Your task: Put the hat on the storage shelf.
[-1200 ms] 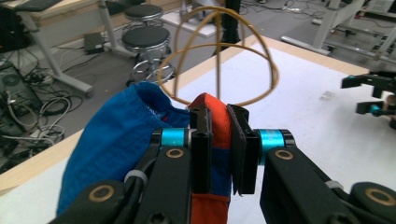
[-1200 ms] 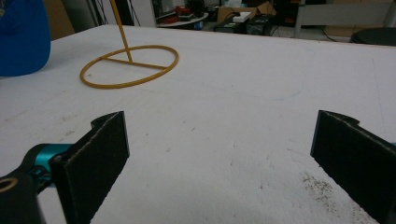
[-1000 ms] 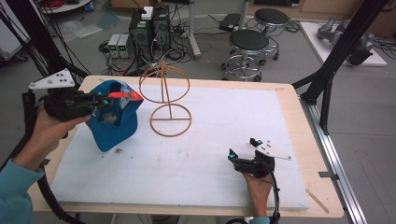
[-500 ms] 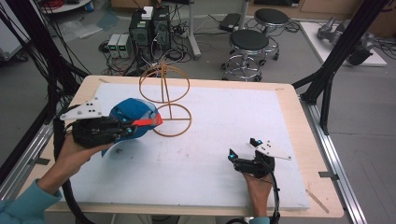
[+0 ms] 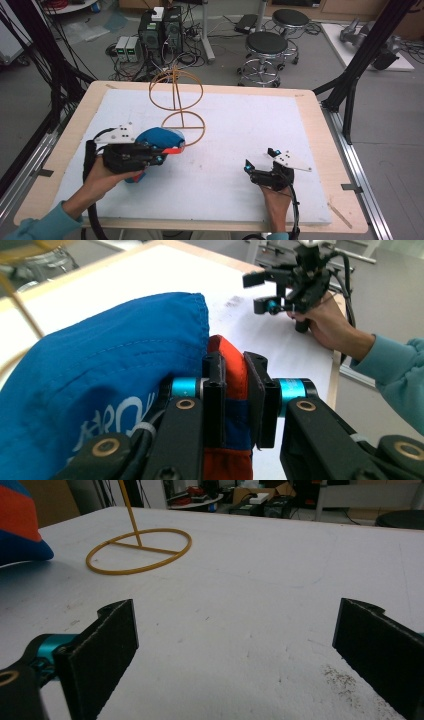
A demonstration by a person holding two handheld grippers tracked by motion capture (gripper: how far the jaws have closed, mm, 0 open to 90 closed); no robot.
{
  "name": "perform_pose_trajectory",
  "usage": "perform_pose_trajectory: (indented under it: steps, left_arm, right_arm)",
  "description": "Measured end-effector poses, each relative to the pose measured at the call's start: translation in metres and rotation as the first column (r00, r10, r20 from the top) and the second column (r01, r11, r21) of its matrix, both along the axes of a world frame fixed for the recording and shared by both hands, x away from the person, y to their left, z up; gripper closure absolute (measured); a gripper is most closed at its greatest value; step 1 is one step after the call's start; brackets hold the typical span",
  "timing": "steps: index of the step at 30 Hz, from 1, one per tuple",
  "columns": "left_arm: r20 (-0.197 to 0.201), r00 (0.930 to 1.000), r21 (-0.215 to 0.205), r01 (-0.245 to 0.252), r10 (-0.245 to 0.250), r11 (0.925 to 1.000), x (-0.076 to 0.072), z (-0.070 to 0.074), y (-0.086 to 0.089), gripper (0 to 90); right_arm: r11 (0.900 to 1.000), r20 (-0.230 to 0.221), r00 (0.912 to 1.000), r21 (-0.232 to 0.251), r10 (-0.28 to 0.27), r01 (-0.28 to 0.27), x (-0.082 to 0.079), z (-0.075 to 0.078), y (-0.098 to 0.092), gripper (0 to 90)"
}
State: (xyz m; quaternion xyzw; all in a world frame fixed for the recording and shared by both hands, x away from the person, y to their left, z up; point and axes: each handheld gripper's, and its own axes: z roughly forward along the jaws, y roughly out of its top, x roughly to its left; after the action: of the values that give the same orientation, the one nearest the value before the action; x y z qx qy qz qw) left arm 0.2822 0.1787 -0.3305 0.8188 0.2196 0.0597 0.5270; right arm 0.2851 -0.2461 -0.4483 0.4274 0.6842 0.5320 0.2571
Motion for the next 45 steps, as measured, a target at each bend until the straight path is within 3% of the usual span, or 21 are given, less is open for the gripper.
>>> perform_pose_trajectory:
  steps: [6, 15, 19, 27, 31, 36, 40, 45]
  left_arm:
    - [-0.011, 0.9998, 0.006, 0.018, -0.018, 0.9998, 0.000, -0.005, -0.011, 72.0]
    - [0.016, 0.9989, -0.014, -0.044, 0.044, 0.9989, 0.002, -0.004, -0.008, 35.3]
    - [0.034, 0.9993, -0.026, -0.012, 0.012, 0.9996, 0.003, -0.004, -0.005, 21.5]
    - [0.086, 0.9963, -0.034, -0.003, 0.006, 0.9994, 0.005, -0.005, 0.000, 17.3]
    - [0.131, 0.9914, 0.003, -0.003, 0.002, 1.0000, 0.009, -0.009, 0.008, 14.9]
    - [0.100, 0.9949, 0.049, 0.004, -0.009, 0.9988, 0.012, -0.017, 0.020, 14.9]
    - [0.086, 0.9962, 0.073, -0.015, 0.009, 0.9972, 0.016, -0.026, 0.029, 16.1]
    - [0.076, 0.9966, 0.102, 0.022, -0.030, 0.9945, 0.016, -0.039, 0.032, 16.9]
  right_arm:
    - [1.000, 0.003, 1.0000, 0.003, 0.002, -0.002, 0.001, 0.000, -0.001, 3.3]
    - [1.000, 0.001, 1.0000, 0.005, 0.000, 0.000, 0.001, 0.000, -0.001, 3.3]
    - [1.000, 0.002, 1.0000, 0.004, 0.000, 0.000, 0.001, 0.000, -0.001, 3.3]
    - [1.000, -0.003, 1.0000, 0.004, 0.001, -0.001, 0.000, 0.000, 0.000, 3.3]
    - [1.000, 0.003, 1.0000, 0.000, 0.001, -0.001, 0.000, 0.000, -0.001, 3.3]
    - [1.000, -0.001, 1.0000, 0.004, 0.003, -0.003, 0.000, 0.000, -0.001, 3.3]
    - [1.000, 0.002, 1.0000, 0.002, 0.002, -0.002, 0.000, 0.000, -0.001, 3.3]
    - [1.000, 0.003, 1.0000, 0.000, 0.001, -0.001, 0.000, 0.000, -0.001, 3.3]
